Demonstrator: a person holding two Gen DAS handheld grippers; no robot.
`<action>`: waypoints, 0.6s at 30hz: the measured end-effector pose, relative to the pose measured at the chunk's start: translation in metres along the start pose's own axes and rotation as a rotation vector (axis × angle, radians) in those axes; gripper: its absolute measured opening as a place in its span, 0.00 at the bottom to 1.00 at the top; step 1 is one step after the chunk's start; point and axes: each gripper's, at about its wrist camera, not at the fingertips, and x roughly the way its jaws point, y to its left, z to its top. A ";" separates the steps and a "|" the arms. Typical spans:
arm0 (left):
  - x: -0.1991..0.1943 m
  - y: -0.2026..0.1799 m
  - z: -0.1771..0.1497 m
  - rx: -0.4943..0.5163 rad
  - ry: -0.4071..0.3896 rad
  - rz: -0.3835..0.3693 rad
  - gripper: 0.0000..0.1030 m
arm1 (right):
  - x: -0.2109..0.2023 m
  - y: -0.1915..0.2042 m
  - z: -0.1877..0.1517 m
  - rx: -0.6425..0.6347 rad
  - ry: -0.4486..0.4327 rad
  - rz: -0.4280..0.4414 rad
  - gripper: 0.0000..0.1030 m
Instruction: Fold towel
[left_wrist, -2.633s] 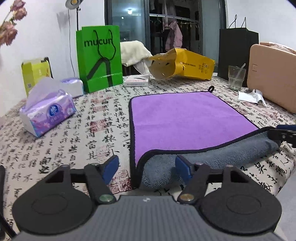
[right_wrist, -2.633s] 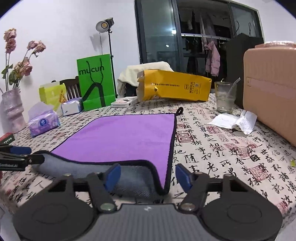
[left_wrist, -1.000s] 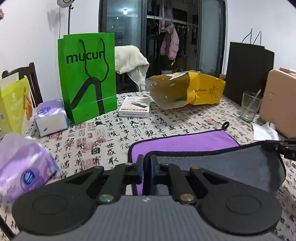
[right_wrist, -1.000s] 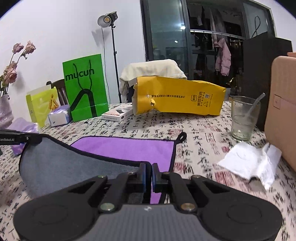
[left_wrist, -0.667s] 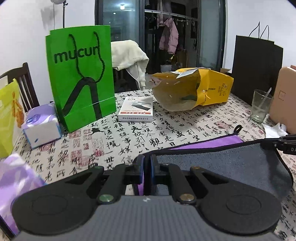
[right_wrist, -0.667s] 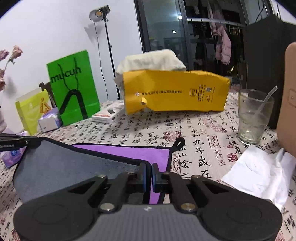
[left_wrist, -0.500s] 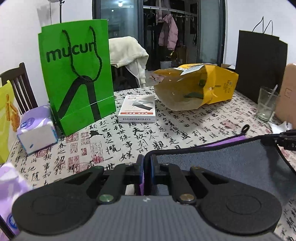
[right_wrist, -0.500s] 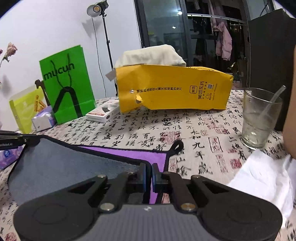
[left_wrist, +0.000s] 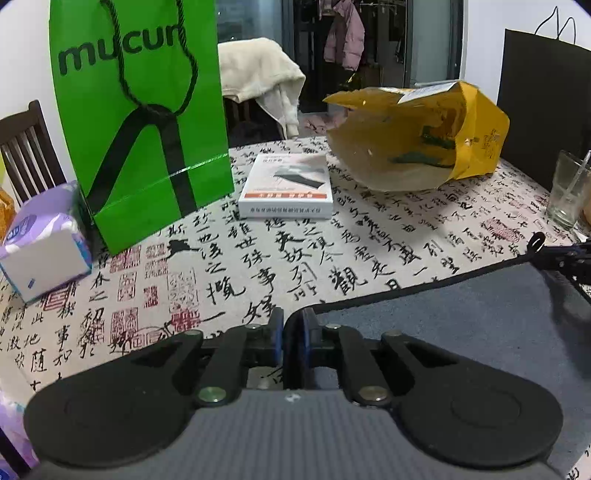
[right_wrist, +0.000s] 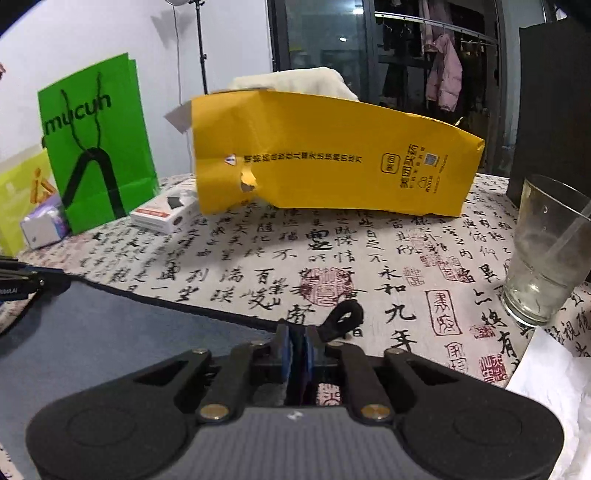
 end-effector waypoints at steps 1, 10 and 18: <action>0.000 0.002 -0.001 -0.008 0.004 -0.003 0.18 | 0.000 0.000 0.000 -0.002 -0.005 -0.006 0.15; -0.030 0.003 -0.005 -0.027 -0.030 -0.022 0.93 | -0.020 -0.009 0.005 0.054 -0.046 -0.029 0.63; -0.064 -0.006 -0.015 -0.027 -0.040 0.004 1.00 | -0.053 0.000 0.002 0.048 -0.086 -0.038 0.90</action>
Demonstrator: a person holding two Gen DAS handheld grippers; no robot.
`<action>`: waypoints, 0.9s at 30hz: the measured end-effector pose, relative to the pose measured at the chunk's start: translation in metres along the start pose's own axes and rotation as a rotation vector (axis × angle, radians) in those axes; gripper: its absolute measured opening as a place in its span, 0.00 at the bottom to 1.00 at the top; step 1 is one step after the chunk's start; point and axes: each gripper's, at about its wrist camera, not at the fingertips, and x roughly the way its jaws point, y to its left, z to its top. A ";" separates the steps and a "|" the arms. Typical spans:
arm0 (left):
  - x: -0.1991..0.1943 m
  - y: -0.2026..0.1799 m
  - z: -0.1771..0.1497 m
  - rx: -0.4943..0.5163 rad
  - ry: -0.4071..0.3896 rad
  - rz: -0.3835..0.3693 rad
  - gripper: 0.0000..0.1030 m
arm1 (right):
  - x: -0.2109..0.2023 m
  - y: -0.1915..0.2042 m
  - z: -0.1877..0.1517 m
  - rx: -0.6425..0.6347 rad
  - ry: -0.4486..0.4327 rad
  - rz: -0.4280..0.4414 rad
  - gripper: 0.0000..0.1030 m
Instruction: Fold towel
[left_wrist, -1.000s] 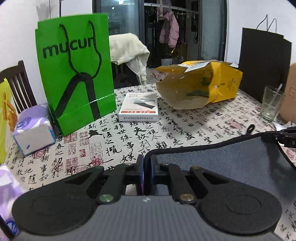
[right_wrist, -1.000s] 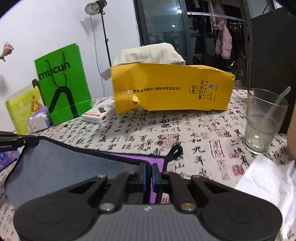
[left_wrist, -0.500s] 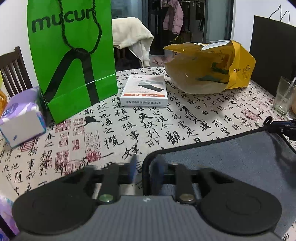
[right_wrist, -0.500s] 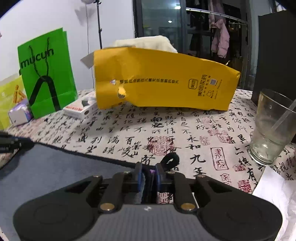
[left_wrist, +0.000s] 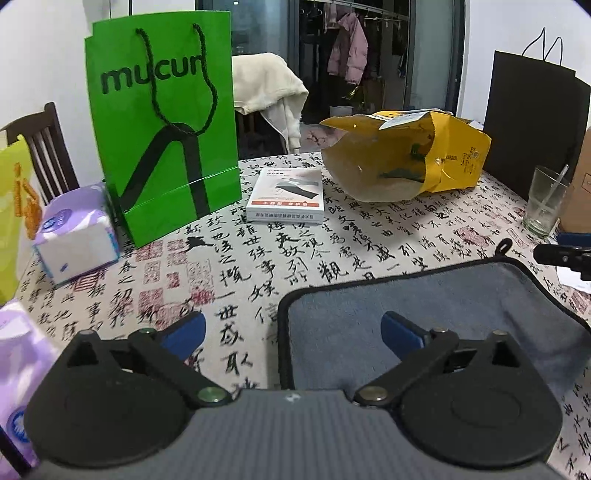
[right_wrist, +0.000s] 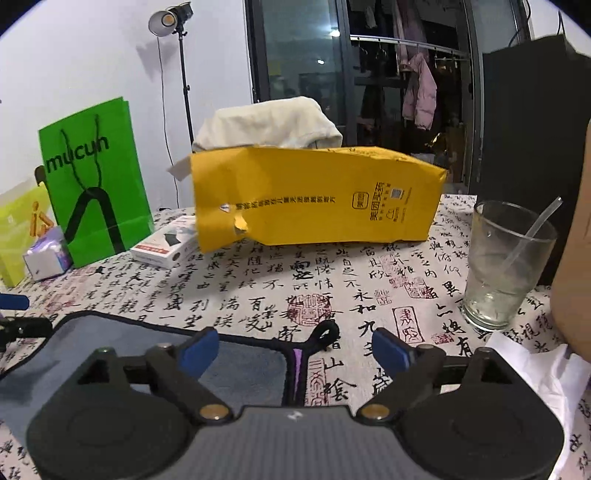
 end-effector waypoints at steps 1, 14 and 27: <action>-0.004 -0.001 -0.002 0.000 -0.001 0.001 1.00 | -0.005 0.002 -0.001 -0.004 -0.001 0.000 0.93; -0.063 -0.009 -0.028 -0.024 -0.042 0.032 1.00 | -0.061 0.032 -0.020 -0.067 -0.026 0.020 0.94; -0.118 -0.021 -0.057 -0.011 -0.099 0.064 1.00 | -0.117 0.045 -0.044 -0.096 -0.056 0.017 0.95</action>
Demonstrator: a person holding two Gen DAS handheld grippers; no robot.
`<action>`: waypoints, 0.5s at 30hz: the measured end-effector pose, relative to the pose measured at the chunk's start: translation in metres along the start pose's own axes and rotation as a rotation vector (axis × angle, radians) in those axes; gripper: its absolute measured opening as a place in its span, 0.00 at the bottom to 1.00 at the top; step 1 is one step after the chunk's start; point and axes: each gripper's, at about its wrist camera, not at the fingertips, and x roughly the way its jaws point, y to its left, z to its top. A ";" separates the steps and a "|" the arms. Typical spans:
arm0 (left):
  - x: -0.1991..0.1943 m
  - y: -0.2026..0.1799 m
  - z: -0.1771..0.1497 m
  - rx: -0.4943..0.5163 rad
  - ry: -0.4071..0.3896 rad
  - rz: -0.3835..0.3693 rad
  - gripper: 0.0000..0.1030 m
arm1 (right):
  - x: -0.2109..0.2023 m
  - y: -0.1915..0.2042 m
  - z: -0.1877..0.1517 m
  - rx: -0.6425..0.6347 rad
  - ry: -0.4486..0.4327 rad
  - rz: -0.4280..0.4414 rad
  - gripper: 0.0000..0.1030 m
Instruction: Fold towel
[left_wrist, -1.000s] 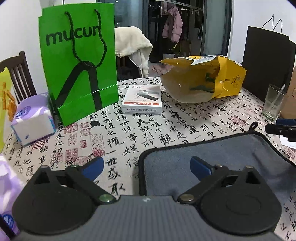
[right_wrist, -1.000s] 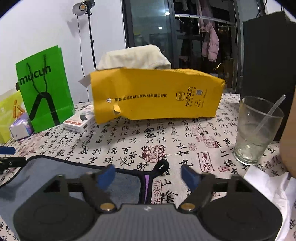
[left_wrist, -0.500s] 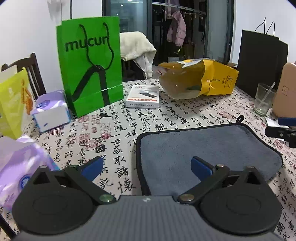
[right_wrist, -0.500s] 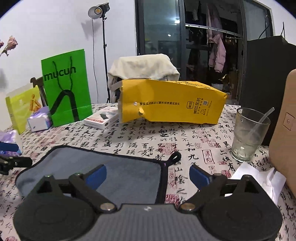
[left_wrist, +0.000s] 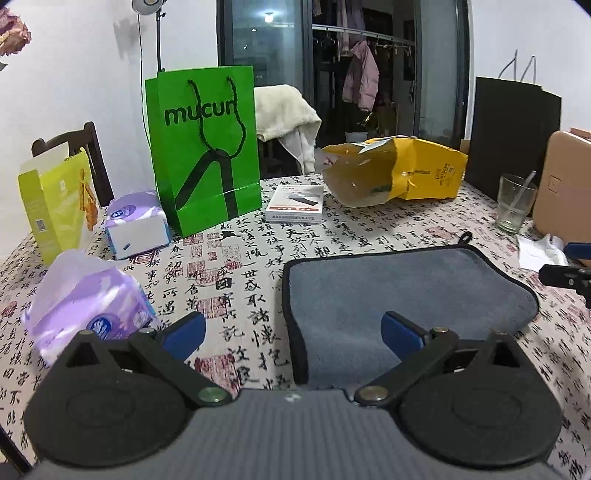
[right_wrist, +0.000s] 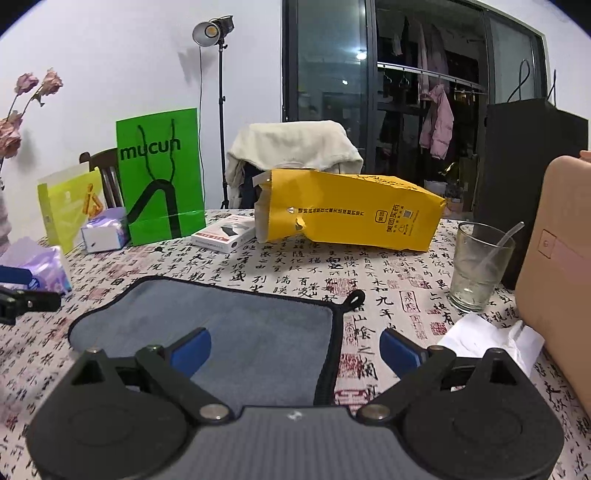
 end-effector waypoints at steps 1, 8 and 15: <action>-0.004 -0.002 -0.002 0.004 -0.003 0.001 1.00 | -0.005 0.000 -0.002 0.001 -0.003 -0.001 0.96; -0.036 -0.010 -0.015 0.001 -0.037 0.000 1.00 | -0.035 -0.001 -0.018 0.029 -0.014 0.004 0.96; -0.066 -0.018 -0.030 -0.020 -0.075 0.001 1.00 | -0.070 0.001 -0.036 0.040 -0.024 -0.006 0.97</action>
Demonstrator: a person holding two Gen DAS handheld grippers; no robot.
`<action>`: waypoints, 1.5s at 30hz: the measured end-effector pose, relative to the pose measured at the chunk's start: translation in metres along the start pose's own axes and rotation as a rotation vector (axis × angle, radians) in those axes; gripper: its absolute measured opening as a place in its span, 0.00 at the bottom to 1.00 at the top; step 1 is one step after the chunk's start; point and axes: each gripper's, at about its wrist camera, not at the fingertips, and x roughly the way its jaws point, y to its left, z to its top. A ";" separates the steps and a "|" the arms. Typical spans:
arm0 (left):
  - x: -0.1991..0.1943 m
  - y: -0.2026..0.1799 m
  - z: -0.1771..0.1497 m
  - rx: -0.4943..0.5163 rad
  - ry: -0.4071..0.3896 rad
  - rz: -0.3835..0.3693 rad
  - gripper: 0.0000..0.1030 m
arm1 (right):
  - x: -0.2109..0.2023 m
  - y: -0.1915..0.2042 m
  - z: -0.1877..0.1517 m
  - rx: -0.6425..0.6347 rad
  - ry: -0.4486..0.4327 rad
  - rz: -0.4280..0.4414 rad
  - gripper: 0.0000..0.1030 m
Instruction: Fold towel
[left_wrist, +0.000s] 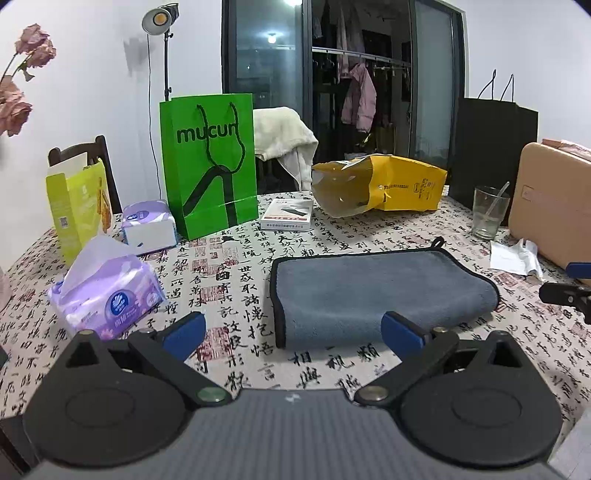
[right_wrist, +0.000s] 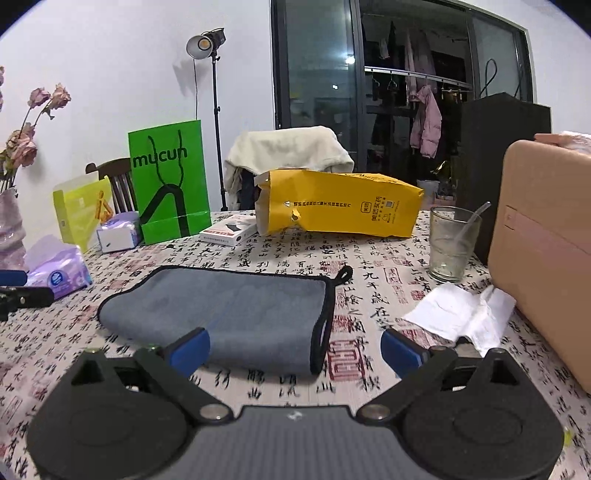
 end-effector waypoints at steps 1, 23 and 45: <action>-0.004 -0.001 -0.001 0.000 -0.004 0.001 1.00 | -0.006 0.001 -0.002 -0.007 -0.004 -0.003 0.98; -0.090 -0.019 -0.035 0.007 -0.081 0.013 1.00 | -0.100 0.025 -0.047 -0.013 -0.094 0.004 1.00; -0.164 -0.039 -0.071 0.003 -0.193 0.019 1.00 | -0.154 0.042 -0.074 -0.059 -0.125 0.042 1.00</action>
